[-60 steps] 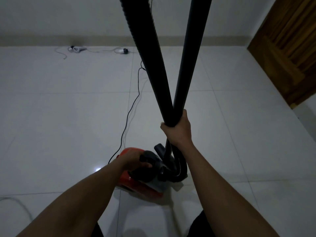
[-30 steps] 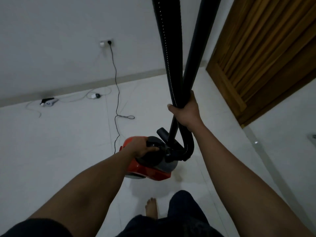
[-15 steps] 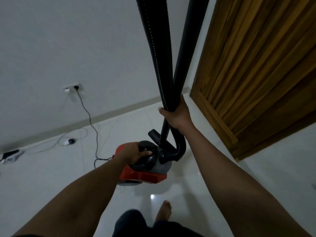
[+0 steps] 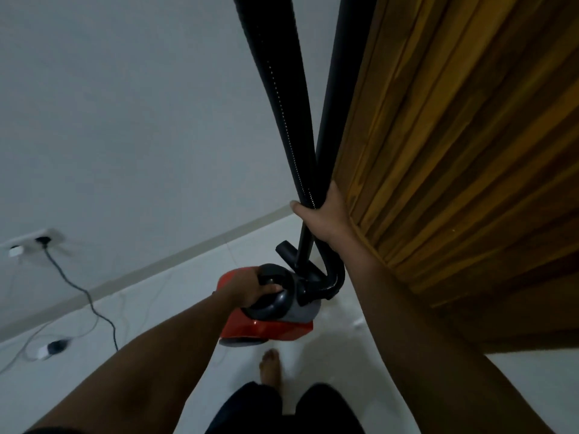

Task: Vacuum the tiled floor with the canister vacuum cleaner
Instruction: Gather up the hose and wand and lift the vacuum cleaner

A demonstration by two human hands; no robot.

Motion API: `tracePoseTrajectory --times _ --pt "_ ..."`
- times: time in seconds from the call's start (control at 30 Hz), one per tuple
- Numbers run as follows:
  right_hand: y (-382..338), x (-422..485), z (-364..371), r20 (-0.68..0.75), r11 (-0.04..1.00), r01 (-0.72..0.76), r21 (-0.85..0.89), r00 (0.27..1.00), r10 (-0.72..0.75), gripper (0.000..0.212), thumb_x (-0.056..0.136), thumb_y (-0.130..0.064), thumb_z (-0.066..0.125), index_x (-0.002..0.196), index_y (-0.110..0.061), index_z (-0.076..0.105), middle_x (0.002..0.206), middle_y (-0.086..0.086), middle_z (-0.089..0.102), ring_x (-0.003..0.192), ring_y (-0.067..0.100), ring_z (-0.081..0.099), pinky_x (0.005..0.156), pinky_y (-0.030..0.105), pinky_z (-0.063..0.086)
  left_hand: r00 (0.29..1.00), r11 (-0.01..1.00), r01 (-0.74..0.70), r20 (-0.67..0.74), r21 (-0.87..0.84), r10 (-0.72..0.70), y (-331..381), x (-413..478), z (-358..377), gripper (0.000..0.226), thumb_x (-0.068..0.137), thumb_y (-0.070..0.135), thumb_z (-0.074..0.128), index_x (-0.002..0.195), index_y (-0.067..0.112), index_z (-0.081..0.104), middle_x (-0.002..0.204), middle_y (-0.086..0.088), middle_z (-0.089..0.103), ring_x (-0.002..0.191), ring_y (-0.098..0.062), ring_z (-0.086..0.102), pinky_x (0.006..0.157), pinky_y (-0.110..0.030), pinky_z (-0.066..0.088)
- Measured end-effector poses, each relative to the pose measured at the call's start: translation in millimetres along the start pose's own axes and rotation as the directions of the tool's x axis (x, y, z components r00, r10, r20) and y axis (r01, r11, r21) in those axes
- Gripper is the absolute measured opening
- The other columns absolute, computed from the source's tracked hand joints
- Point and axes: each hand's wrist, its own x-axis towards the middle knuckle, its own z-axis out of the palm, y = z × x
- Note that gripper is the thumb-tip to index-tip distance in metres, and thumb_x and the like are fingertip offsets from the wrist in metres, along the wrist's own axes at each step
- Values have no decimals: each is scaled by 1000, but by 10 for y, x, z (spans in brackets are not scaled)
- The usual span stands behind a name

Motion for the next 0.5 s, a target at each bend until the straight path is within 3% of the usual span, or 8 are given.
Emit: tracePoseTrajectory --times 0.13,0.23,0.3,0.43,0.5 --pt "124 874 -141 -8 999 -31 37 999 32 52 78 -19 80 117 -27 47 97 -18 60 84 -11 58 62 -3 42 999 999 -47 23 -15 47 261 781 -338 46 91 52 63 131 33 56 114 4 68 105 -20 63 86 -28 41" --pt "300 1503 -251 -53 999 -33 2 998 33 50 75 -15 82 116 -18 52 96 -9 65 85 -4 63 70 4 50 995 998 -59 74 -8 60 436 1376 -538 44 93 44 62 135 33 54 117 2 68 107 -21 63 89 -29 42" --pt "431 2023 -331 -44 998 -60 9 997 60 52 75 -15 81 118 -15 53 94 -9 63 81 -4 61 62 3 47 995 1000 -27 97 4 27 544 1830 -657 46 92 44 63 135 34 53 117 1 69 106 -22 63 92 -32 45" --pt "778 3010 -414 11 990 -139 -26 990 139 59 76 -26 80 126 -17 49 92 -20 56 77 -9 56 62 5 44 996 999 -8 89 48 4 733 2661 -742 48 91 41 64 137 34 50 115 1 68 104 -21 63 89 -30 44" --pt "982 3368 -403 23 986 -158 -52 987 159 61 72 -36 80 123 -18 52 93 -17 60 79 -4 60 70 16 53 995 999 13 94 34 -16 786 2989 -775 49 93 34 64 139 27 51 120 -1 66 109 -22 61 86 -26 38"
